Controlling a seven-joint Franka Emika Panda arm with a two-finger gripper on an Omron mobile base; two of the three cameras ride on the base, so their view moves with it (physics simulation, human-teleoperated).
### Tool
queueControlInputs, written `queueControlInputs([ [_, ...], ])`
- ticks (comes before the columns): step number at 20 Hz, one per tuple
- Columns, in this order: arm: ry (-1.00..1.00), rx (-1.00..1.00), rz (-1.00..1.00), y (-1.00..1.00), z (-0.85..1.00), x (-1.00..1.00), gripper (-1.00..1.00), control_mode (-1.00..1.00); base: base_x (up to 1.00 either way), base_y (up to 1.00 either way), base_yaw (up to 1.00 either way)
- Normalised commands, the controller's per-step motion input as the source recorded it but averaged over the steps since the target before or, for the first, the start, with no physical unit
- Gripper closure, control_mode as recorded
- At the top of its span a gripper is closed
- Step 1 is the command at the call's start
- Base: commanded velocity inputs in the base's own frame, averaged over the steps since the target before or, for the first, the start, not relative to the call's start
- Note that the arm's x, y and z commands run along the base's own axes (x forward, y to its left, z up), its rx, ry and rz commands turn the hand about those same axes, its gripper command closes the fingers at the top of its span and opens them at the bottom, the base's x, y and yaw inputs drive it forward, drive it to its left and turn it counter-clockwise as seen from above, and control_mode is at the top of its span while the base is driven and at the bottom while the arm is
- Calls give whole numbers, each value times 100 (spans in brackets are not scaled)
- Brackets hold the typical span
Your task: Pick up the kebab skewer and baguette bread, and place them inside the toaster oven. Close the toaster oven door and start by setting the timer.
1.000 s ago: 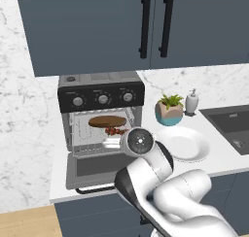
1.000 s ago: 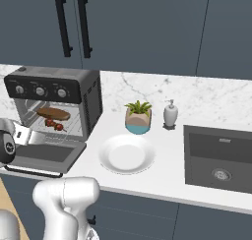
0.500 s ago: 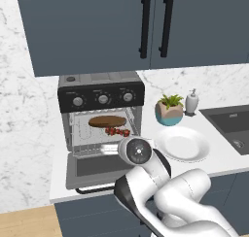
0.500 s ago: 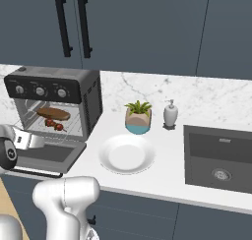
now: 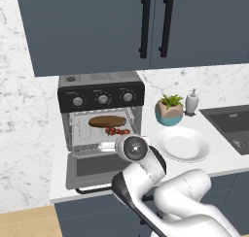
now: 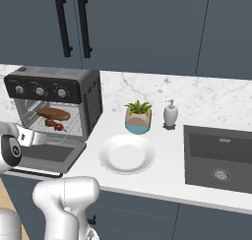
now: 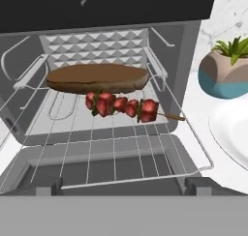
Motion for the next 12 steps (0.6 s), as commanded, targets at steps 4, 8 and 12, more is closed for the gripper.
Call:
queueControlInputs([
  [4, 0, 0, 3, 6, -16, 0, -100, -100, 0, 0, 0],
  [8, 0, 0, 8, 0, -34, 0, -100, -100, 0, 0, 0],
  [12, -6, 0, 9, 0, -19, 0, -100, -100, 0, 0, 0],
])
